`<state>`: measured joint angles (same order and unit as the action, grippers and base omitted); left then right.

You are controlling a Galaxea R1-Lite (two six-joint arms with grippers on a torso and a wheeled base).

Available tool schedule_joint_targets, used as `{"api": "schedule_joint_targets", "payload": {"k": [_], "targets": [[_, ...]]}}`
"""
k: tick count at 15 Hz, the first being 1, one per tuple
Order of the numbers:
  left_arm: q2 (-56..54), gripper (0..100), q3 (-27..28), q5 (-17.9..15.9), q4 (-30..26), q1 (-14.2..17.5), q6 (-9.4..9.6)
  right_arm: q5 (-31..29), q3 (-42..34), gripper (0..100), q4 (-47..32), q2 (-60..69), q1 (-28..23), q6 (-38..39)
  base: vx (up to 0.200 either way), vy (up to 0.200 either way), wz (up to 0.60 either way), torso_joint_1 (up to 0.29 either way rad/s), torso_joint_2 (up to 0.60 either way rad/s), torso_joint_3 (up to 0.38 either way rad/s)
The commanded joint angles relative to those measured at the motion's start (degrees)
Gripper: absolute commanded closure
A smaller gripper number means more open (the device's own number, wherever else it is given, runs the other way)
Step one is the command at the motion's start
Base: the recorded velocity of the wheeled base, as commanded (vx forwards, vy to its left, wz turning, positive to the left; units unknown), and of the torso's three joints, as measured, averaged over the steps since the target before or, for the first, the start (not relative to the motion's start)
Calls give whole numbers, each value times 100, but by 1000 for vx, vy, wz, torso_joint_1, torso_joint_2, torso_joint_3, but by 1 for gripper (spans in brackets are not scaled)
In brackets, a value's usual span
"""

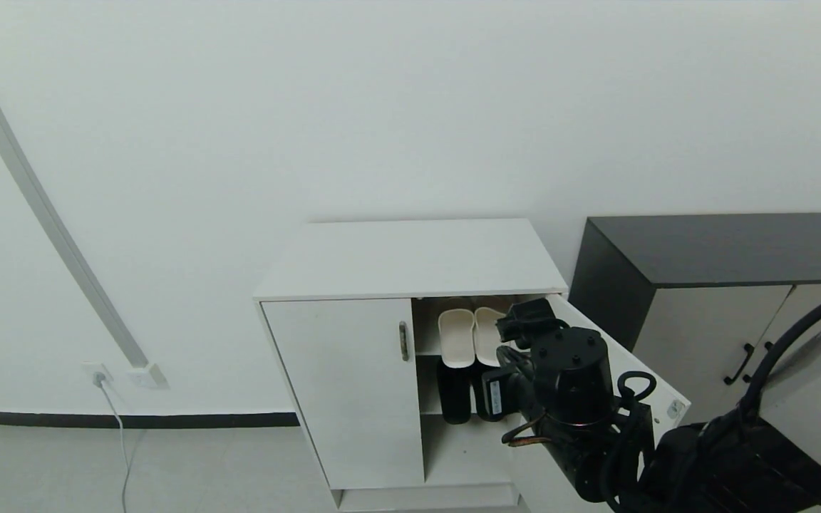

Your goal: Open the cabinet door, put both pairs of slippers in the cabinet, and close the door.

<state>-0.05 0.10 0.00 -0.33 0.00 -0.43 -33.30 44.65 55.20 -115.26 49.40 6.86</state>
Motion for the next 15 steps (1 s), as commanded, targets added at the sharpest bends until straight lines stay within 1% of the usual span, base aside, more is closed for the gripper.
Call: {"api": "schedule_joint_targets", "payload": {"k": [1,8,12,15], "targets": [[5,100,-1,0,-2,0,-1,-1,-9,100,8,-31,0,-1,0,0,0,0,0,0],[5,100,-1,0,-2,0,-1,70,-62,100,8,-31,0,-18,0,0,0,0,0,0],[5,100,-1,0,-2,0,-1,70,-62,100,8,-31,0,-18,0,0,-600,1,-1,1],[5,100,-1,9,-2,0,-10,79,-62,100,17,-31,0,-18,0,0,0,0,0,0]]}}
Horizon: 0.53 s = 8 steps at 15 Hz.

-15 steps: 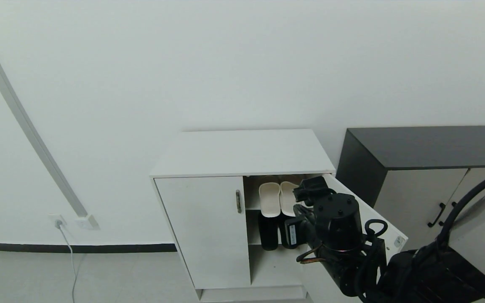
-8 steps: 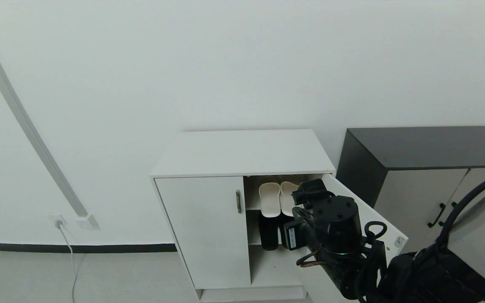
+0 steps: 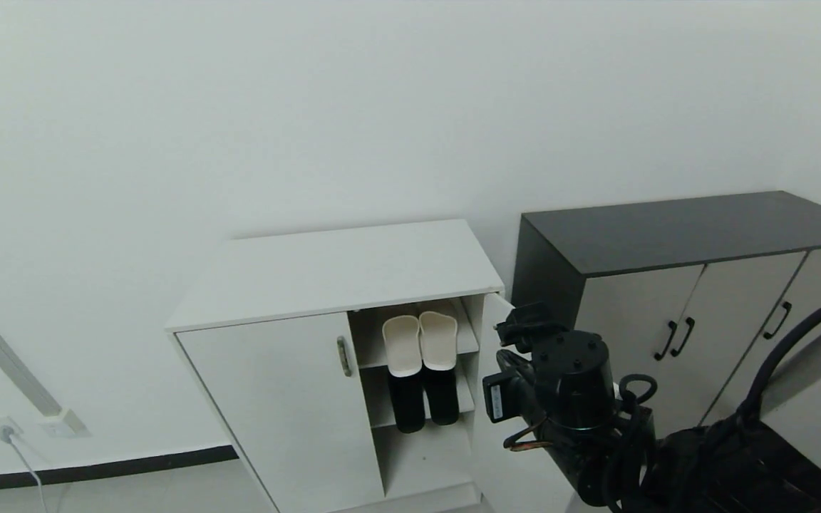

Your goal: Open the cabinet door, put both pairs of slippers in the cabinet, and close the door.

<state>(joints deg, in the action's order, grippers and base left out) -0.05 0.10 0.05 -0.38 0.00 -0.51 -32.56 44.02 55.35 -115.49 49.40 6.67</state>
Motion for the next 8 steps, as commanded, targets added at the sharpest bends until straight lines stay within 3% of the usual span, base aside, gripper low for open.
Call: {"api": "schedule_joint_targets", "payload": {"k": [1,8], "targets": [[5,100,-1,4,3,0,-2,4,1,100,20,-8,0,1,0,0,0,0,0,0],[5,100,-1,-5,3,0,7,4,-16,100,47,-8,0,1,0,0,0,0,0,0]]}}
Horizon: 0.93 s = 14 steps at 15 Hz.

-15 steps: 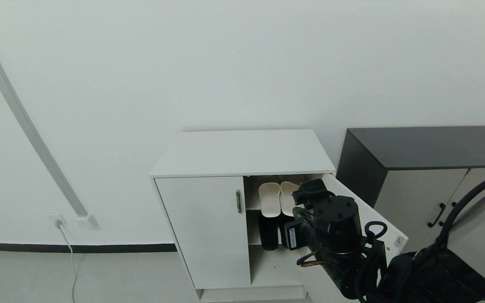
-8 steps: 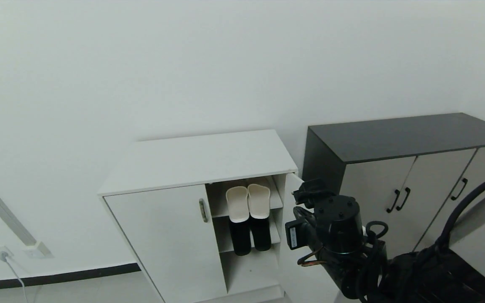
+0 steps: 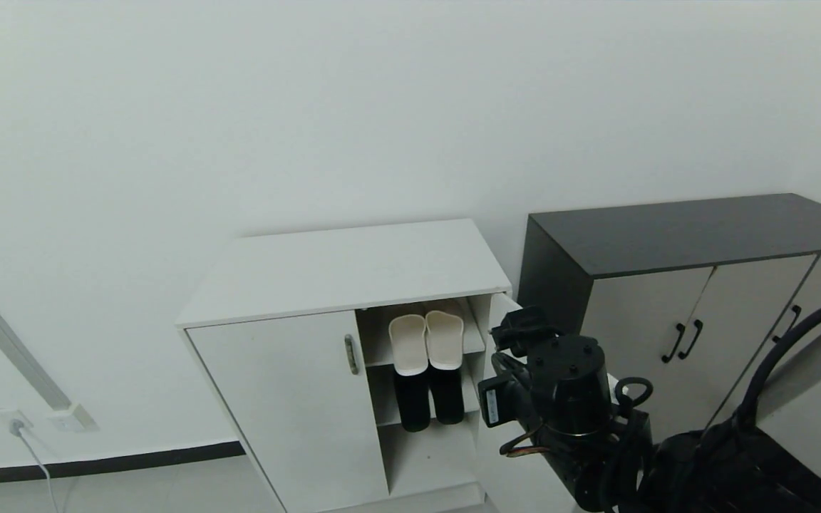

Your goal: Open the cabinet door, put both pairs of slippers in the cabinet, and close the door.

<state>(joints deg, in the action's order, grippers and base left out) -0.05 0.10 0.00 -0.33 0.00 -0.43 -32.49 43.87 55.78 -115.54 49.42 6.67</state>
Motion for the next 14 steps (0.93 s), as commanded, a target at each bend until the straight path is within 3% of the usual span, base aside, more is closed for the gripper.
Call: {"api": "schedule_joint_targets", "payload": {"k": [1,4,14], "targets": [[5,100,-1,0,-2,0,-10,-3,-2,100,3,-12,-3,1,-200,0,0,2,2,7],[5,100,-1,0,-2,0,-1,-3,7,100,11,-65,-29,1,-200,0,0,9,9,4],[5,100,-1,9,-2,0,-1,58,-10,100,231,-162,-231,-148,0,0,0,0,0,0]]}}
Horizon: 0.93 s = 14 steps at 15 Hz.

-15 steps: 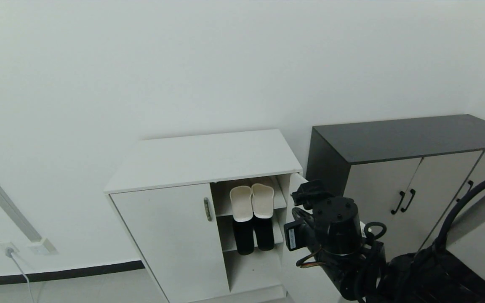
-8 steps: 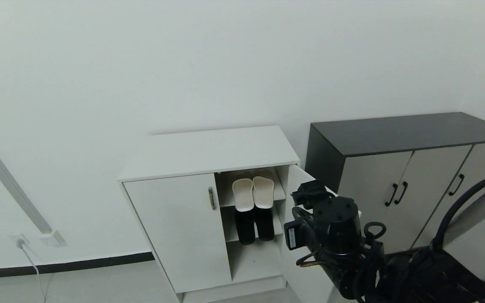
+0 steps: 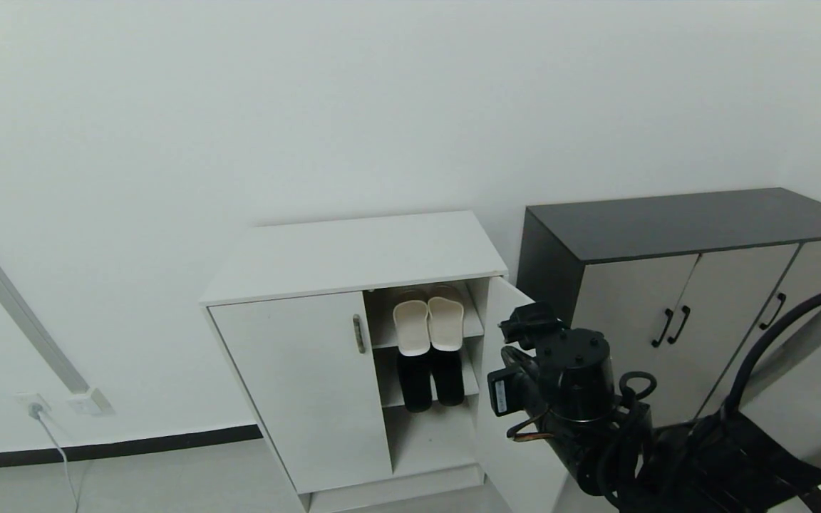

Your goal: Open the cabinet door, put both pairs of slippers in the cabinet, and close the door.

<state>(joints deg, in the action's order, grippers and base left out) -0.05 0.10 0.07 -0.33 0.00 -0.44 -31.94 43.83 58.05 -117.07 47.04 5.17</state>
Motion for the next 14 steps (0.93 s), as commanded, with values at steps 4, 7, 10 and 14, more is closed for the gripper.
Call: {"api": "schedule_joint_targets", "payload": {"k": [4,7,10,14], "targets": [[5,100,-1,1,-2,0,0,21,-58,100,198,-9,7,-95,0,0,-450,-2,1,3],[5,100,-1,1,-2,0,-9,21,-76,100,207,-18,7,-104,0,0,0,0,0,0],[14,100,-1,1,-2,0,-9,21,-76,100,207,-18,7,-104,0,0,0,0,0,0],[5,100,-1,1,-2,0,0,21,3,100,198,-27,-99,-121,-50,0,0,-1,-1,1]]}}
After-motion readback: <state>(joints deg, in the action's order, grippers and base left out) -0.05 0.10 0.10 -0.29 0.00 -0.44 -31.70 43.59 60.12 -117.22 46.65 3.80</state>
